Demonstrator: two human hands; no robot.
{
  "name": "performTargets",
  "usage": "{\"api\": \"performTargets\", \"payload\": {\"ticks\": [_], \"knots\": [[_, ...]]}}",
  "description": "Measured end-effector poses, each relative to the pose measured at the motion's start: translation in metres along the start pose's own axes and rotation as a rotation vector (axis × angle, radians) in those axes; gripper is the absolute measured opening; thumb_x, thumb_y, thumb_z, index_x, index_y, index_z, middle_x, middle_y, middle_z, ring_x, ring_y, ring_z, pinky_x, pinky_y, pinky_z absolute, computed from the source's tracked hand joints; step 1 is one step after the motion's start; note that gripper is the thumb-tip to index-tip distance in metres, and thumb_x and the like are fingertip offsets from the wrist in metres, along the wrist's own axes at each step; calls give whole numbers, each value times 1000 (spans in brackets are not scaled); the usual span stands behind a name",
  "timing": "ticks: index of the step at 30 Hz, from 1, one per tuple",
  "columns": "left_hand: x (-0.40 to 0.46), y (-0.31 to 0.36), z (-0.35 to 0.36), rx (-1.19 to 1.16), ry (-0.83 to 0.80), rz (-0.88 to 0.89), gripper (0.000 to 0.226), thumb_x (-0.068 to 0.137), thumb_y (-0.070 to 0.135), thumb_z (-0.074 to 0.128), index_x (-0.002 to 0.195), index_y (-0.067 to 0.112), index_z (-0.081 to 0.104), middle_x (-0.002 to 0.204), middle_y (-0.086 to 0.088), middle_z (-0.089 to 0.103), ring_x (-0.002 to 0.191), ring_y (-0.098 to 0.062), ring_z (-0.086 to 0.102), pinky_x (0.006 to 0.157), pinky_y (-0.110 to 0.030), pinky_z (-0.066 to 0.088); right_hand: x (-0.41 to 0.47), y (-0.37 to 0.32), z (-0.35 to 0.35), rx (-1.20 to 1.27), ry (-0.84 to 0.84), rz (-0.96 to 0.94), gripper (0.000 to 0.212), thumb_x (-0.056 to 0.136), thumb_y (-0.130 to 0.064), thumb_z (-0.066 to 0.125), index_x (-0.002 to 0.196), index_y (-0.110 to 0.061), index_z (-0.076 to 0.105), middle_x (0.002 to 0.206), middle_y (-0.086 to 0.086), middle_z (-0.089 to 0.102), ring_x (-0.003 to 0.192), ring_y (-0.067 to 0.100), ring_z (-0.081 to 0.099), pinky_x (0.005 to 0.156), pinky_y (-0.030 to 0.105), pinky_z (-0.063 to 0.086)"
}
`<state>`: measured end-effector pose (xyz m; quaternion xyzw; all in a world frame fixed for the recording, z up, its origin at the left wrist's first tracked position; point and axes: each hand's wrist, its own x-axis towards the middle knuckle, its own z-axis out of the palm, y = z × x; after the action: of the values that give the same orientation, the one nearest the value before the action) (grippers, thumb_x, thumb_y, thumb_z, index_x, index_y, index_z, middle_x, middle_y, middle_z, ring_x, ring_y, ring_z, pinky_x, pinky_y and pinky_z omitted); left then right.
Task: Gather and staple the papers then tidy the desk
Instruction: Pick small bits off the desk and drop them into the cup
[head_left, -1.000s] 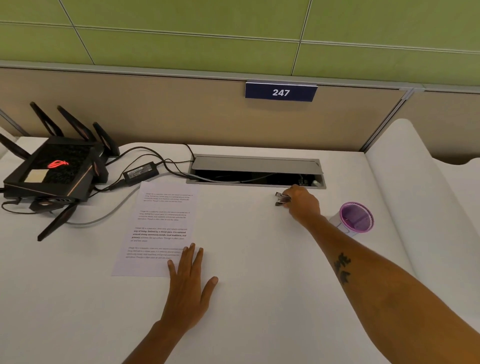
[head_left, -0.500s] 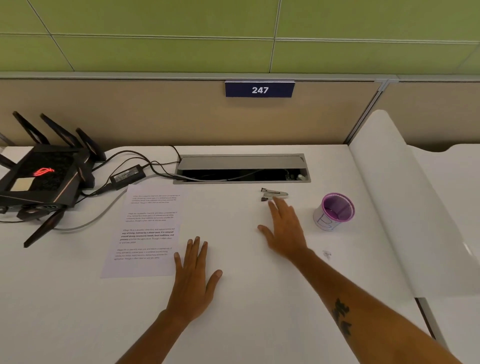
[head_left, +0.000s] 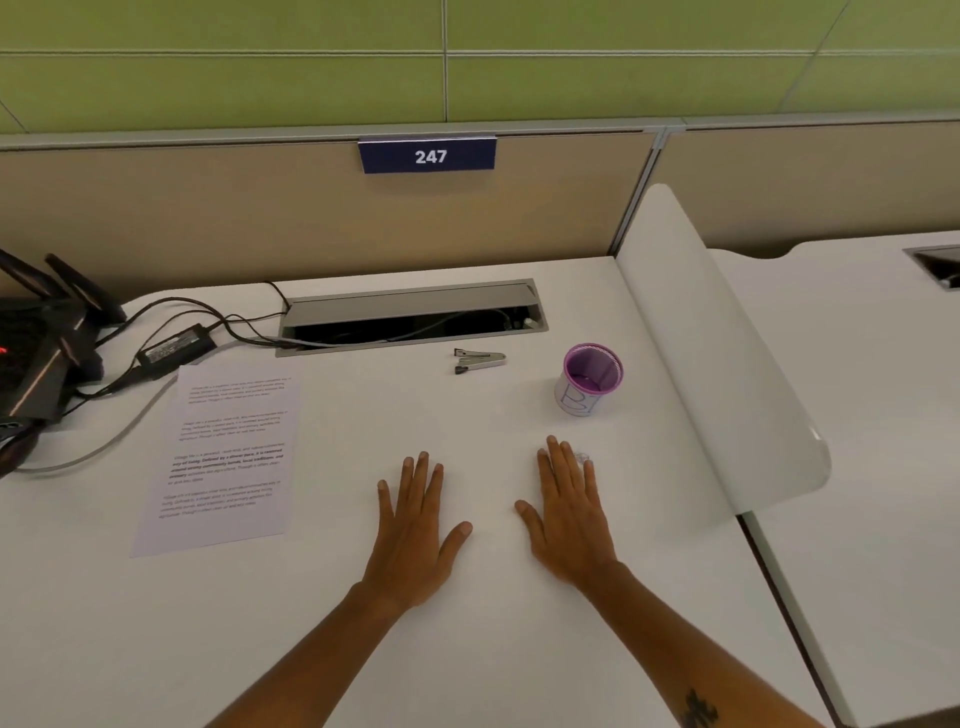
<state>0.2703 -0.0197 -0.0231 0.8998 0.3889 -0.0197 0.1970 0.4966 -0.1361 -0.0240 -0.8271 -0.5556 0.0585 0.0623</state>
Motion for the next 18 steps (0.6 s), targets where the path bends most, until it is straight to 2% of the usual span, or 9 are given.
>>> {"api": "performTargets", "payload": {"ticks": [6, 10, 18], "knots": [[5, 34, 12, 21, -66, -11, 99, 90, 80, -5, 165, 17, -11, 172, -4, -26, 158, -23, -27, 128, -58, -11, -11, 51, -13, 9, 48, 155, 85, 101, -59, 40, 163, -5, 18, 175, 9, 3, 162, 30, 3, 129, 57, 14], [1, 39, 22, 4, -111, -54, 105, 85, 85, -2, 163, 16, -20, 169, -3, -34, 156, -23, -33, 126, -56, -18, -10, 79, -17, -42, 22, 288, 90, 99, -66, 35, 161, -3, 23, 174, 11, 6, 161, 33, 9, 126, 60, 18], [5, 42, 17, 14, -183, -64, 112, 78, 91, 2, 158, 21, -32, 163, -1, -45, 151, -23, -42, 124, -57, -22, -4, 70, -6, -69, -7, 243, 90, 99, -69, 29, 163, -7, 20, 174, 10, 11, 159, 34, 17, 123, 66, 17]]}}
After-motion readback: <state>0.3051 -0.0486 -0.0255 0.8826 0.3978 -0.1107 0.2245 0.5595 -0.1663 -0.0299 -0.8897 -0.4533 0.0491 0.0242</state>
